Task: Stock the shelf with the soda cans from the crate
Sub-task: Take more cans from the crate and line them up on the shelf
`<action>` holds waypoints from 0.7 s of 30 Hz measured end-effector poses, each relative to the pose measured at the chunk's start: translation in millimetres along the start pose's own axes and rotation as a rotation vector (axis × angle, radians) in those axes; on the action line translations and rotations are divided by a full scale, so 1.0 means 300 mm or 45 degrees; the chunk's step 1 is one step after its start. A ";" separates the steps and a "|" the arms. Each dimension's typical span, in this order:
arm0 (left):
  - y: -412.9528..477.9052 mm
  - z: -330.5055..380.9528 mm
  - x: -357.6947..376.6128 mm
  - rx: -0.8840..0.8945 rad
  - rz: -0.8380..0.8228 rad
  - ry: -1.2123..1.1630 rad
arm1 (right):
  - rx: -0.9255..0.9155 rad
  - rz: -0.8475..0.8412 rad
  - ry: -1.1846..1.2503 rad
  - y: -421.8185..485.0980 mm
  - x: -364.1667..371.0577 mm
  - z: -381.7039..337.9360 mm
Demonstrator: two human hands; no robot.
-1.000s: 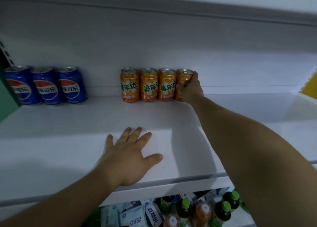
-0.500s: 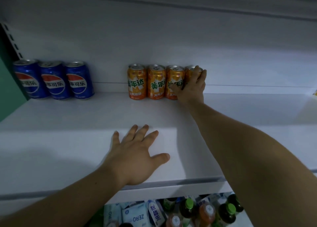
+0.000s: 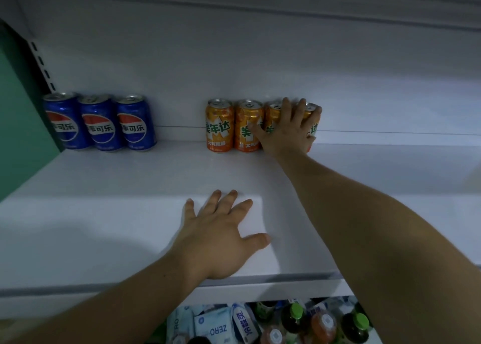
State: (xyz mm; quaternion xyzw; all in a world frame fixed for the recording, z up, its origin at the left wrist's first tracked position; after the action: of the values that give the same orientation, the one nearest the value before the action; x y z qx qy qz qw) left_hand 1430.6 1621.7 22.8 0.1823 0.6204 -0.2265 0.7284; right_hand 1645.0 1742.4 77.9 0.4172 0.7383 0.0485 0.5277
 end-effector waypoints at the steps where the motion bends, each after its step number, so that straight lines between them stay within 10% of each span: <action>1: 0.001 0.000 0.000 0.000 0.002 0.002 | 0.000 0.005 0.002 -0.001 0.000 0.002; 21: -0.017 0.007 -0.037 0.001 -0.004 0.001 | 0.079 -0.358 -0.438 -0.322 -0.610 0.361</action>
State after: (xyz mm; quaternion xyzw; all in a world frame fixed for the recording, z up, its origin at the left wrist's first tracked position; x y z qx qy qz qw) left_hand 1428.0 1617.5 34.1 0.1817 0.6210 -0.2276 0.7277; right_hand 1696.5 1517.9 116.1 0.3285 0.6894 -0.1201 0.6344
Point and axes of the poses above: each hand's wrist, its own y-axis towards the middle knuckle, its own x-axis out of the palm, z = x × y, the point moved 5 cm from there along y, towards the middle knuckle, and after that the axes turned 10 degrees about z, right-handed, at the moved point
